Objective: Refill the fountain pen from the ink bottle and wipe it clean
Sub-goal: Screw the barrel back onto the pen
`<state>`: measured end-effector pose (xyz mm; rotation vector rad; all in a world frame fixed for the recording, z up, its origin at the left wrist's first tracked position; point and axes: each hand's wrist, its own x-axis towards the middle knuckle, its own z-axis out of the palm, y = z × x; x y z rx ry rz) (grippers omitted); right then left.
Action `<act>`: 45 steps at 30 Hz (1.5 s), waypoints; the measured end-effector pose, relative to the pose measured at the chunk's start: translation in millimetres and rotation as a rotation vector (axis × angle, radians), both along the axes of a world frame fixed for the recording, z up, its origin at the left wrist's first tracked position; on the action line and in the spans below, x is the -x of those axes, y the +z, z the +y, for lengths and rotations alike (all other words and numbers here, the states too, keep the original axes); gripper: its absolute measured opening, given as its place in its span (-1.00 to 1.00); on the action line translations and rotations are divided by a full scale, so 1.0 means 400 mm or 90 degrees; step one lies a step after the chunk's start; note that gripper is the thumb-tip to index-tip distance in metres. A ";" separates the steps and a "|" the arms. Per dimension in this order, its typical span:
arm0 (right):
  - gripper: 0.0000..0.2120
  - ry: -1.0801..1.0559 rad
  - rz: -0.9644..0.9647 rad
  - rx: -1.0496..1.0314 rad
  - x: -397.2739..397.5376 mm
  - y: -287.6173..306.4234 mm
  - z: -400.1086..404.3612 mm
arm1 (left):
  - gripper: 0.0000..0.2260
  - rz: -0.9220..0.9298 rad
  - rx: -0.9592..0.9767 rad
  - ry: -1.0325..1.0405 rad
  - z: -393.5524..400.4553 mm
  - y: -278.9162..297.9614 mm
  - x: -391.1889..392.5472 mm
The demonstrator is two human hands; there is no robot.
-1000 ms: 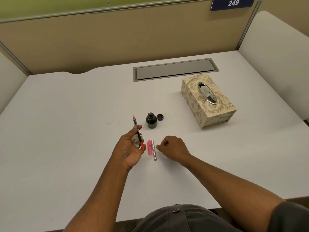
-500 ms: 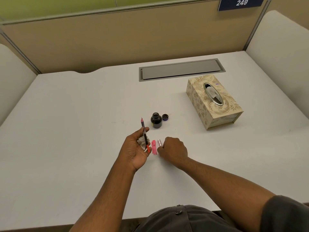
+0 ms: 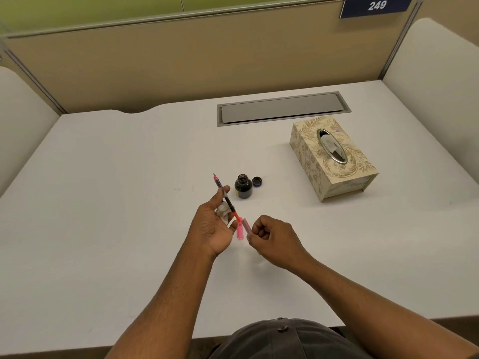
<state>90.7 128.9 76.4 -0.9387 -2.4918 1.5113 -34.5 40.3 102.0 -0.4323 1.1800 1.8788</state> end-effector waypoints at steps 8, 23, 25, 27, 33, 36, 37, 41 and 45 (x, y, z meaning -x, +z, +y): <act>-0.89 -0.013 -0.005 -0.008 -0.007 -0.008 0.015 | -0.88 0.027 0.014 -0.014 0.020 0.010 -0.010; -0.92 -0.062 0.037 0.112 0.020 0.019 0.005 | -0.84 0.061 0.059 -0.094 0.027 -0.030 -0.040; -0.90 -0.084 0.050 0.206 0.022 0.030 0.000 | -0.82 0.079 0.069 -0.094 0.029 -0.036 -0.045; -0.90 -0.110 0.064 0.298 0.022 0.037 -0.005 | -0.71 0.101 0.088 -0.087 0.029 -0.043 -0.044; -0.91 -0.163 0.108 0.467 0.031 0.042 -0.007 | -0.57 0.162 0.122 -0.066 0.033 -0.045 -0.043; -0.91 -0.194 0.107 0.454 0.035 0.038 -0.008 | -0.77 0.178 0.143 -0.062 0.035 -0.044 -0.048; -0.91 -0.200 0.104 0.452 0.035 0.037 -0.008 | -0.79 0.183 0.150 -0.059 0.034 -0.041 -0.049; -0.80 -0.188 0.087 0.491 0.030 0.037 -0.009 | -0.78 0.252 0.232 -0.081 0.035 -0.015 -0.049; -0.78 -0.179 0.074 0.460 0.031 0.039 -0.010 | -0.74 0.303 0.263 -0.092 0.042 0.009 -0.048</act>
